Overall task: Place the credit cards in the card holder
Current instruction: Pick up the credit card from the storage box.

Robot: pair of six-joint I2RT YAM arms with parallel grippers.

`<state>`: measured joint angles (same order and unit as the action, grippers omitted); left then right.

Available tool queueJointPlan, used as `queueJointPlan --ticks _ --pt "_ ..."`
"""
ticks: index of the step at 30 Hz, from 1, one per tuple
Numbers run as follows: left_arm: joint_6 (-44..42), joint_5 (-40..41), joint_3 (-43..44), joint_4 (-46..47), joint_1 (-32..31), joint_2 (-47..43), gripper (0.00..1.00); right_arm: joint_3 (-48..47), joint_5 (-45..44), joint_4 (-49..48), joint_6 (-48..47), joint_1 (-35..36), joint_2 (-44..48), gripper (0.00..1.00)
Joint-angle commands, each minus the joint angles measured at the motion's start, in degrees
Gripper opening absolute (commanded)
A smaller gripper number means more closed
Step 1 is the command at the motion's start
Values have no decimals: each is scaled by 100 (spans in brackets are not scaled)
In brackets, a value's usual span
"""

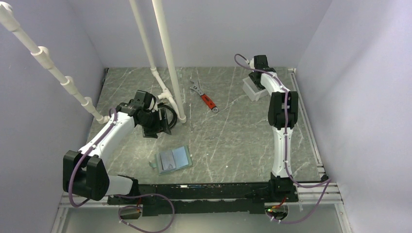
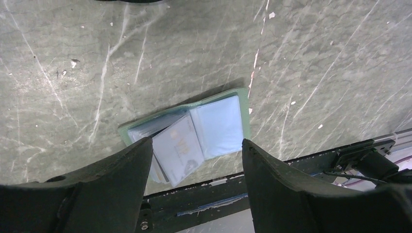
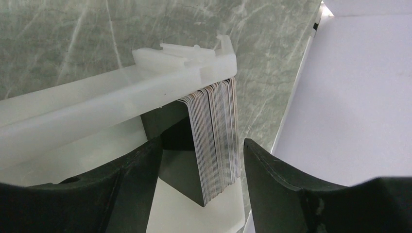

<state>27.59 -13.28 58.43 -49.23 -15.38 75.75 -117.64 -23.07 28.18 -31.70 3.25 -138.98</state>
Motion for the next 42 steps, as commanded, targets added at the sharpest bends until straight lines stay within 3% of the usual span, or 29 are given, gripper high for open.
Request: queueJointPlan --ticks 1,17,42 --pt "-123 -194 212 177 43 32 73 -291 -407 -313 -7 -20 -22 64" --pt "-94 -377 134 256 79 -15 73 -197 -307 -353 52 -16 257 47" --pt "-61 -500 89 257 96 -104 74 -156 -485 -425 41 9 456 34"
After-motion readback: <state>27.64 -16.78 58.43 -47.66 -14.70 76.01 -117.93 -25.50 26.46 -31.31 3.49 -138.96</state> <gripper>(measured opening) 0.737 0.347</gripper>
